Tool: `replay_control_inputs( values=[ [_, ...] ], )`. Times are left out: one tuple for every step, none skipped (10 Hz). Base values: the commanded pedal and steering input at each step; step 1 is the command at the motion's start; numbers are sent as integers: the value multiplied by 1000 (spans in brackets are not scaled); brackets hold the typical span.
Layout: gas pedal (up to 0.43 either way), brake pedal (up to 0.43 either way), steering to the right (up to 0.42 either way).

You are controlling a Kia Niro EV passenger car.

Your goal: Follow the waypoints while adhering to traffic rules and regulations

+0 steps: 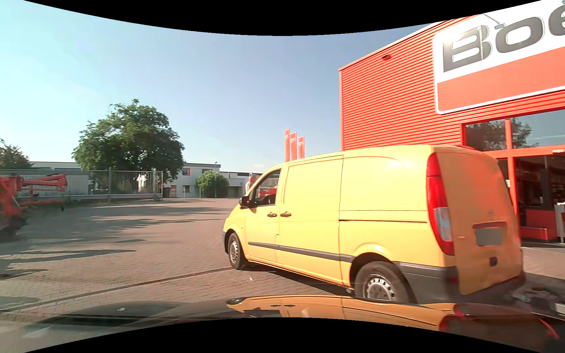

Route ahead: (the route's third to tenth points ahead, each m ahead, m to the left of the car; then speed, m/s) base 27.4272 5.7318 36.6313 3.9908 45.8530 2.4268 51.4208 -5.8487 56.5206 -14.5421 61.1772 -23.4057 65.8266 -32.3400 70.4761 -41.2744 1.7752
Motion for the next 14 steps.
replay_control_inputs(
  values=[
    [0,0,-941],
    [20,0,-916],
    [47,0,-899],
    [59,0,-867],
    [67,0,-829],
    [67,0,-786],
    [67,0,-723],
    [67,0,-664],
    [67,0,-610],
    [67,0,-559],
    [67,0,-495],
    [59,0,-429],
    [59,0,-370],
    [47,0,-303]
  ],
)
